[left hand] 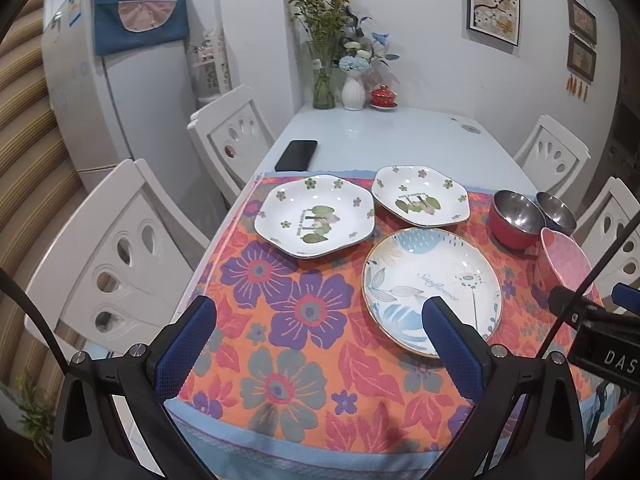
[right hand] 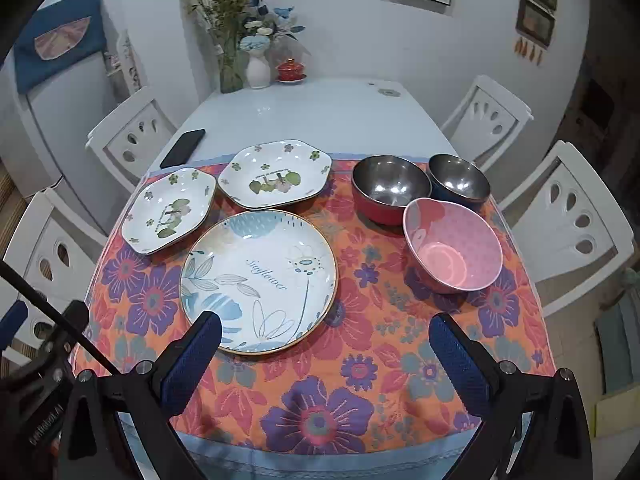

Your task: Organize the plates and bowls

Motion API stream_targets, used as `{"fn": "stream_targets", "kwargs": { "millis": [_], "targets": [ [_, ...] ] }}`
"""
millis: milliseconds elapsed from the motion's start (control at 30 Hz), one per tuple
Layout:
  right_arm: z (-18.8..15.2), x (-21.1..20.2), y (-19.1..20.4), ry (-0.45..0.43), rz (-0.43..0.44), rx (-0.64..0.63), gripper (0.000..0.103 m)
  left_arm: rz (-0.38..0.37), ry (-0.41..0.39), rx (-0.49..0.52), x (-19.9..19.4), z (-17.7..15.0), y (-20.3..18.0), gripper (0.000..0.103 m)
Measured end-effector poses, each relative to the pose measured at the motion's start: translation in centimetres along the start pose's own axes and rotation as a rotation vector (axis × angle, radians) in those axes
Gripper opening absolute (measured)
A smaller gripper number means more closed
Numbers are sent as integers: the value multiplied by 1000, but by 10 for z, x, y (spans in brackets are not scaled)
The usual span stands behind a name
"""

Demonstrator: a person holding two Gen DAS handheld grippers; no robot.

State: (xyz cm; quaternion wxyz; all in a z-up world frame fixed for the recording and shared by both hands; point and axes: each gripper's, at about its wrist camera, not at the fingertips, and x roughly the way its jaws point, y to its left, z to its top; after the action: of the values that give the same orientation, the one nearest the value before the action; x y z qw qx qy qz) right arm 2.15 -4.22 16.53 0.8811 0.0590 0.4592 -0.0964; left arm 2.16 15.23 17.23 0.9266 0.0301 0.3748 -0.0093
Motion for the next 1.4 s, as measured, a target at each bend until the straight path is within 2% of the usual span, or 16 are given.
{"fn": "stream_targets", "kwargs": {
  "millis": [233, 433, 767, 1400],
  "targets": [
    [-5, 6, 1, 6, 0, 48, 103, -24, 11, 48, 8, -5, -3, 102],
    [-6, 9, 4, 18, 6, 72, 103, -40, 22, 51, 14, -6, 3, 102],
    [-8, 23, 12, 87, 26, 81, 103, -68, 71, 57, 28, -14, 10, 102],
    [-6, 36, 20, 107, -7, 78, 103, -96, 97, 90, 49, -10, 9, 102]
  ]
}}
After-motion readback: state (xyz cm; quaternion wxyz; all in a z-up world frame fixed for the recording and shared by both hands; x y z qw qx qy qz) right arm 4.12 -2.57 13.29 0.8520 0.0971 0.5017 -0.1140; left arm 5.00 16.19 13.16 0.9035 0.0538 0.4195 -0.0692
